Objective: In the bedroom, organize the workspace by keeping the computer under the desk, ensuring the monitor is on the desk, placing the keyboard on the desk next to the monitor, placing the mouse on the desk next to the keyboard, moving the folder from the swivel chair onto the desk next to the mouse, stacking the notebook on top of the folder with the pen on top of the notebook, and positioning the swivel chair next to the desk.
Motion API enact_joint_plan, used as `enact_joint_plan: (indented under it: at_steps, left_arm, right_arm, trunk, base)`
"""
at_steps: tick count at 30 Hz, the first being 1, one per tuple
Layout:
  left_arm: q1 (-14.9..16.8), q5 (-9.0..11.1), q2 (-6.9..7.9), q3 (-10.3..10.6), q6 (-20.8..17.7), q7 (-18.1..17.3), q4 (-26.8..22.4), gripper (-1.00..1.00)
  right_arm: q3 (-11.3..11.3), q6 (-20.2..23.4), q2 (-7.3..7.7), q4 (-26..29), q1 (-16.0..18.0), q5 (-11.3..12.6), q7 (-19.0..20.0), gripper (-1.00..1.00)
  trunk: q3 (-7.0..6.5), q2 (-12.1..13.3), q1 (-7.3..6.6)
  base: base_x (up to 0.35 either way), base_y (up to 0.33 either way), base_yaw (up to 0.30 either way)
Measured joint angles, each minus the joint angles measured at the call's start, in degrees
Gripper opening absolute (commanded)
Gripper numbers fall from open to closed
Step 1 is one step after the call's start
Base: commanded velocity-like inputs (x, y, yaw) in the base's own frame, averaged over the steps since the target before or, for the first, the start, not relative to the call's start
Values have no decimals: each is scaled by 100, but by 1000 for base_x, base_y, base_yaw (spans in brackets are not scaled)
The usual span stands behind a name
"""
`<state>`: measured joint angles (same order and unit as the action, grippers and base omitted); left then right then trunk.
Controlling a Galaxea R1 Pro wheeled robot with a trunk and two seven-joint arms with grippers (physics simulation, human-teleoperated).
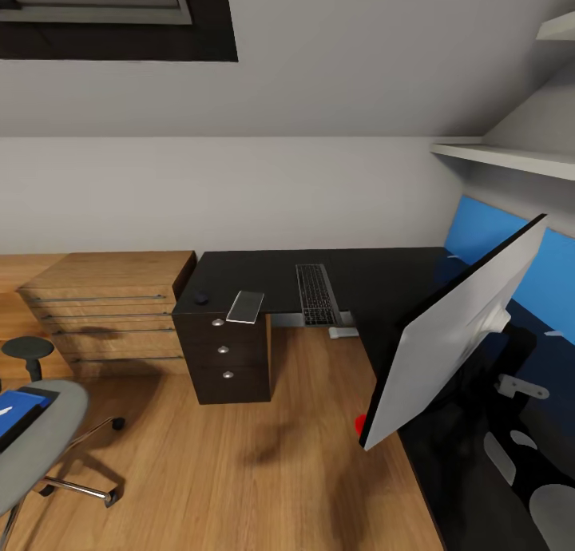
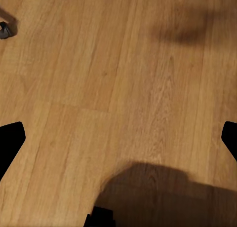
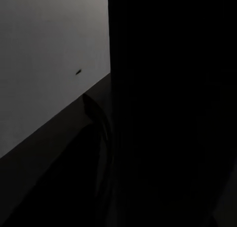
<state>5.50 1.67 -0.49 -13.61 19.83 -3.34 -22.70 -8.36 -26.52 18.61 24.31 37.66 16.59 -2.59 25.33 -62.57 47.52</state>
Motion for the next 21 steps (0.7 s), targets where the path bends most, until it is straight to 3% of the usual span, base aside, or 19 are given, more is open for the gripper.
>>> enact_joint_plan:
  at_steps: [21]
  left_arm:
    - [0, 0, -9, 2, 0, 0, 0, 100]
  right_arm:
    - [-13, 0, -8, 7, -4, -42, -7, -100]
  trunk:
    - [-1, 0, 1]
  base:
    - [-26, 0, 0]
